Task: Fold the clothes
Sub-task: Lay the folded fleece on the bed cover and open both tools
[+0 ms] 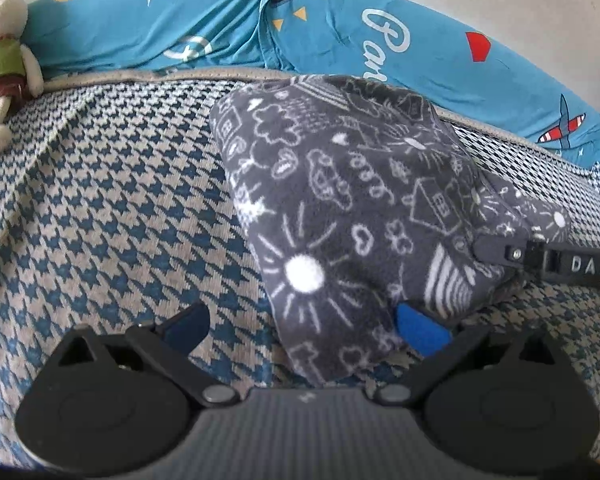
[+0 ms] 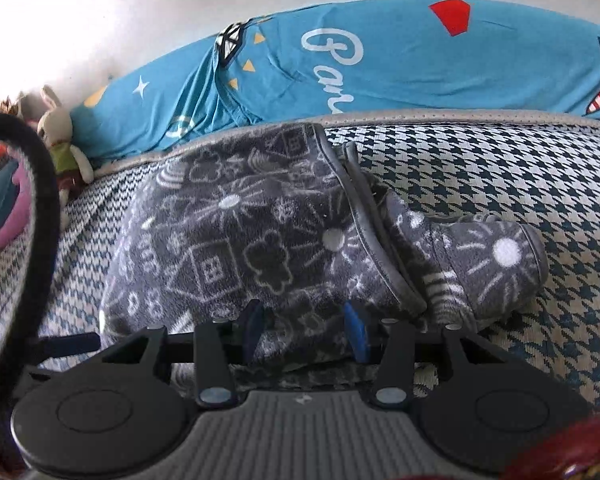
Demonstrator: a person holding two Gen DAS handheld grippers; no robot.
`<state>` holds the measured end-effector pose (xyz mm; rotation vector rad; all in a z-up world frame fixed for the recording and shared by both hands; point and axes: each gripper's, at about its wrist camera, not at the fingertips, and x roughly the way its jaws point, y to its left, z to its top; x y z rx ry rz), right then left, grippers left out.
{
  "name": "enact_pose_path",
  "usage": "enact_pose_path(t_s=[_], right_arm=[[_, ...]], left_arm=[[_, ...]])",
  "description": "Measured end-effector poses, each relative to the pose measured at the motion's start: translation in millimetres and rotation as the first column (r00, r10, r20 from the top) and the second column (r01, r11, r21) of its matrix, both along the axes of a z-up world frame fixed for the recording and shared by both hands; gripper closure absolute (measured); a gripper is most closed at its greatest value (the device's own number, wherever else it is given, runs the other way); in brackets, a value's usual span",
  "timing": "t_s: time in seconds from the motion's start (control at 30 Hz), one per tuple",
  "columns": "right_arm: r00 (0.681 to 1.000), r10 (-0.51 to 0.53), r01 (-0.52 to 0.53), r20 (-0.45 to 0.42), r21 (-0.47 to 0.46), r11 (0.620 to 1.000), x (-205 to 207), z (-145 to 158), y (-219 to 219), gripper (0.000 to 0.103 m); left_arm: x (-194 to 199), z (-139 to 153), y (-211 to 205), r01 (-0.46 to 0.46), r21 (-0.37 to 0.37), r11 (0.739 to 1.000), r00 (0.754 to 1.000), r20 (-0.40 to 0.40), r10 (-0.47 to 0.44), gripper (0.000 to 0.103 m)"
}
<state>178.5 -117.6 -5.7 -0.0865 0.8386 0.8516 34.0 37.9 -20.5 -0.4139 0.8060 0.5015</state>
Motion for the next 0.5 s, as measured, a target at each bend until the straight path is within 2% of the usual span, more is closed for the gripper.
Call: enact_pose_path(t_s=[0.17,0.5], right_arm=[[0.998,-0.041,0.044,-0.037,0.060,0.997,-8,8,-13,0.057],[0.993,-0.107,0.111,-0.056,0.074,0.991,-23,13,-39,0.053]], left_arm=[[-6,4,-3,-0.001,-0.004,1.000,1.000,0.017,0.001,0.000],[-25,2,-20,-0.001,-0.003,1.000,1.000,0.006,0.001,0.000]])
